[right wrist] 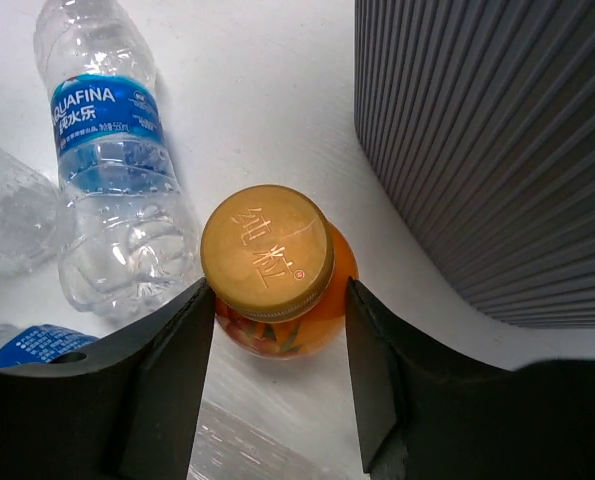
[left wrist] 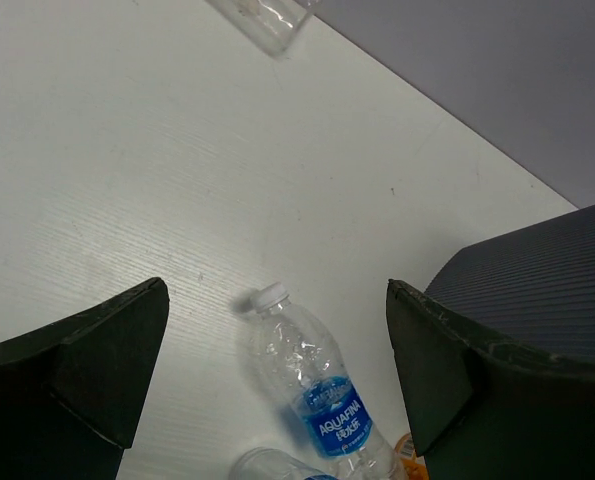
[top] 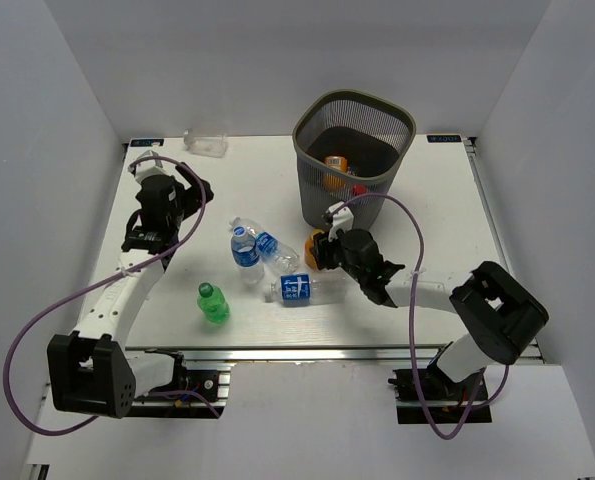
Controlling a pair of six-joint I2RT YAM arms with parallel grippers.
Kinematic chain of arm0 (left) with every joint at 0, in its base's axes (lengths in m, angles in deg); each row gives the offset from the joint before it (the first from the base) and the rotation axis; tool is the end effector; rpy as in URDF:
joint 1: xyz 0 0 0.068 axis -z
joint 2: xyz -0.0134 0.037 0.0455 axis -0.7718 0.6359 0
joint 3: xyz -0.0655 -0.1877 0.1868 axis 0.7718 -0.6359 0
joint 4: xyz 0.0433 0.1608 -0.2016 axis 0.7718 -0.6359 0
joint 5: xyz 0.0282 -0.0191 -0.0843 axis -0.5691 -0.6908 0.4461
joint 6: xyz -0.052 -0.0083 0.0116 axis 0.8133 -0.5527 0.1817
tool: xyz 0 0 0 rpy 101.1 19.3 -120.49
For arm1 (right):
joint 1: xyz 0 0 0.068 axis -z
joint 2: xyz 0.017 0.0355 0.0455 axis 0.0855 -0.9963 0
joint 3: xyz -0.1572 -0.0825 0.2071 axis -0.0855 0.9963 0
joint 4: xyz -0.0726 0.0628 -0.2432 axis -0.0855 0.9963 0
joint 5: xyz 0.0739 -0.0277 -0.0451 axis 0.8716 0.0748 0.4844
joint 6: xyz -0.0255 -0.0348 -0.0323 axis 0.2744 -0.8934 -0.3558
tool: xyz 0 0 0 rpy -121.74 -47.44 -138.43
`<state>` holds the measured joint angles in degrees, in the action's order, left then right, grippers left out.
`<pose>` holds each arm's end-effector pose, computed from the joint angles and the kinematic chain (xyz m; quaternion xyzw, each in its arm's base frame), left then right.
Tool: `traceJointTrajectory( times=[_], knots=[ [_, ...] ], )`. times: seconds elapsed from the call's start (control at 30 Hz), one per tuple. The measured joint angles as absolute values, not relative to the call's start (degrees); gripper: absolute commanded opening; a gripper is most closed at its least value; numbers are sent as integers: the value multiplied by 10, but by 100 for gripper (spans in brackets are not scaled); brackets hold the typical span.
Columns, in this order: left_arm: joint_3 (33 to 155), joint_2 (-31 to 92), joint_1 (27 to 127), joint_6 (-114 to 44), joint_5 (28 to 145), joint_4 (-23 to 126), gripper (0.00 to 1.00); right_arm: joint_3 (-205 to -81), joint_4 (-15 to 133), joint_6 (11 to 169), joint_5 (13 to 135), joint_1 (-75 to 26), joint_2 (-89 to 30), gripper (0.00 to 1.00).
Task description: Put the plastic bottles in the bin
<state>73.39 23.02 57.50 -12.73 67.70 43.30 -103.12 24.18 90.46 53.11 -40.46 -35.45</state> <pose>0.2726 -0.0268 0.3042 -0.2426 0.7948 -0.1204 0.5430 0.2233 0.2150 0.1901 -0.1991 0.7792 0.1790 0.5667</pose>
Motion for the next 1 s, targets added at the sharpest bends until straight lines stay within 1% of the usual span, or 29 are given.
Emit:
traceJointTrajectory(
  times=[0.07, 0.17, 0.33, 0.47, 0.5, 0.53, 0.57, 0.6, 0.63, 0.7, 0.73, 0.77, 1.0],
  knots=[
    [732, 231, 575, -129, 671, 429, 98, -1029, 232, 904, 517, -412, -357, 20],
    [732, 231, 575, -132, 663, 428, 98, -1025, 235, 903, 502, -421, -348, 13],
    [728, 225, 575, -134, 651, 428, 98, -1026, 280, 897, 516, -426, -266, 9],
    [727, 216, 575, -136, 647, 428, 98, -1052, 319, 896, 558, -427, -186, 10],
    [727, 214, 575, -137, 646, 428, 98, -1073, 334, 894, 575, -427, -167, 12],
    [727, 213, 575, -137, 645, 428, 98, -1093, 348, 892, 586, -427, -158, 18],
    [727, 212, 575, -137, 644, 428, 98, -1117, 363, 890, 596, -428, -154, 20],
    [727, 211, 575, -138, 643, 428, 98, -1138, 373, 889, 605, -427, -153, 25],
    [727, 211, 575, -138, 642, 428, 98, -1154, 378, 890, 610, -428, -153, 48],
    [727, 211, 575, -138, 641, 428, 98, -1168, 383, 896, 617, -428, -154, 62],
    [727, 211, 575, -138, 641, 428, 98, -1169, 387, 898, 617, -428, -156, 80],
    [727, 211, 575, -138, 641, 428, 98, -1169, 392, 904, 615, -428, -161, 89],
    [727, 211, 575, -142, 636, 424, 98, -1164, 442, 933, 574, -428, -249, 89]
  ],
)
